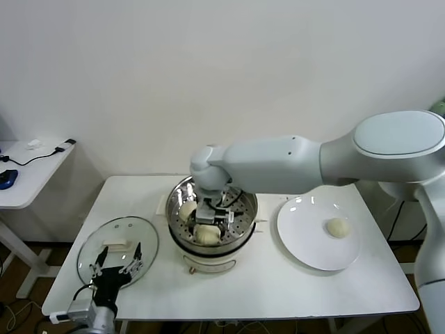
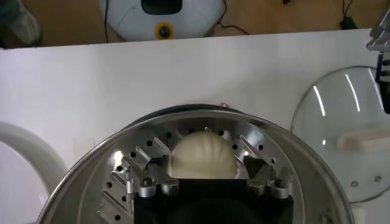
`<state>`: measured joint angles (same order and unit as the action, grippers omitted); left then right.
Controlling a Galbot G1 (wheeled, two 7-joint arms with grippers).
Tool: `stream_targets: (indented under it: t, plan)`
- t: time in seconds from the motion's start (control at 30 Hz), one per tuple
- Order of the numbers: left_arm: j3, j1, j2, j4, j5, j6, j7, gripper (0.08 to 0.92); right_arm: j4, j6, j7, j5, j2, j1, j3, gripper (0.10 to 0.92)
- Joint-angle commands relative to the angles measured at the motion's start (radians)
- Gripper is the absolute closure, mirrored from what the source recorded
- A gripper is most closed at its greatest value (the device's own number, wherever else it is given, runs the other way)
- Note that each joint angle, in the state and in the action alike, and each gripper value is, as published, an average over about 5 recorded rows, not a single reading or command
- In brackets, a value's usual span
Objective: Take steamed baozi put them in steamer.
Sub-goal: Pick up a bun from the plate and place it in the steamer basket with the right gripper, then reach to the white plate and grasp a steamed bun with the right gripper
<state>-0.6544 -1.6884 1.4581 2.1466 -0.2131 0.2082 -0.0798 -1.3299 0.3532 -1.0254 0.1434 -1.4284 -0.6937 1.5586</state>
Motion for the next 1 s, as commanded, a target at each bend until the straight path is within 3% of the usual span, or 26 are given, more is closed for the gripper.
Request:
stream_targets:
  t: [0.03, 0.2, 0.4, 0.7, 1.0]
  plan:
    - [0.0, -0.001, 0.0, 0.002, 0.001, 0.0, 0.0, 0.177, 0.035, 0.044, -0.096, 0.176, 0.052, -0.106, -0.03, 0.203]
    - [-0.003, -0.007, -0.006, 0.007, -0.001, -0.001, 0.0, 0.177, 0.09, -0.024, -0.149, 0.367, 0.193, -0.232, 0.02, 0.203]
    - [-0.004, -0.005, -0.015, 0.01, -0.004, 0.0, 0.0, 0.177, 0.149, -0.221, -0.132, 0.443, 0.454, -0.345, 0.203, 0.203]
    - [-0.01, 0.013, -0.021, -0.005, -0.011, 0.001, 0.002, 0.177, 0.13, -0.434, -0.06, 0.315, 0.772, -0.198, 0.295, 0.203]
    - [-0.008, 0.019, -0.02, -0.02, 0.0, 0.007, 0.007, 0.177, 0.282, -0.458, -0.04, 0.145, 0.803, 0.158, 0.009, 0.203]
